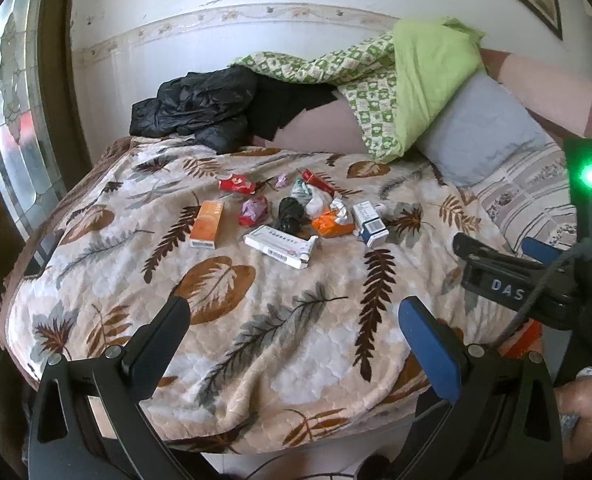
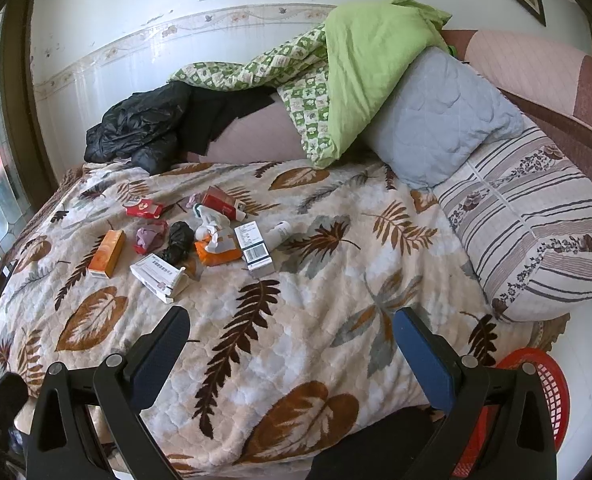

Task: Collect trash
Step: 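Move both grippers toward the medicine boxes on the blanket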

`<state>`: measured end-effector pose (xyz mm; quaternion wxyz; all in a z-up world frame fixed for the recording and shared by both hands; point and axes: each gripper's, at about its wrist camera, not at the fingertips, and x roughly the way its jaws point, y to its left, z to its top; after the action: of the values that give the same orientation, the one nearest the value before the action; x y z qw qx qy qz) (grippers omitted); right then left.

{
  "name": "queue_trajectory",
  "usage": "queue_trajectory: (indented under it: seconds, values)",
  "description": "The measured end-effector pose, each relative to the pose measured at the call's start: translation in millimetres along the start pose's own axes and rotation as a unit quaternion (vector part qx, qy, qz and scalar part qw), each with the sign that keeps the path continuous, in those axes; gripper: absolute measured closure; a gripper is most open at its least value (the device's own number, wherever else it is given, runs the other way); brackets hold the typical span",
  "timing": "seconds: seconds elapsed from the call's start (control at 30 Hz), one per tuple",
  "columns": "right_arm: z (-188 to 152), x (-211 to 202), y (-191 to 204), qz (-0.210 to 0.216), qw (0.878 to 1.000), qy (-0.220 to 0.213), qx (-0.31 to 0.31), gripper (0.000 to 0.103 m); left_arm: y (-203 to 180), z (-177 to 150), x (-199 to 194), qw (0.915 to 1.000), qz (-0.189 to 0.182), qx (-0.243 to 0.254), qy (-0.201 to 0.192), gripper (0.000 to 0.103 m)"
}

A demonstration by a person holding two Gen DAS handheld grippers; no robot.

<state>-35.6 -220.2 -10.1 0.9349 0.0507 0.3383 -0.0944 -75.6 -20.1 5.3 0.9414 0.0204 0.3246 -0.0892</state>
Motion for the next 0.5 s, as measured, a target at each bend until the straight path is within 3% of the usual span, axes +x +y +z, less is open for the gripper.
queue_trajectory:
  seconds: [0.5]
  values:
    - [-1,-5,5,0.013,1.000,-0.015,-0.002,0.001,-11,-3,10,0.9986,-0.041,0.019,0.028,0.000]
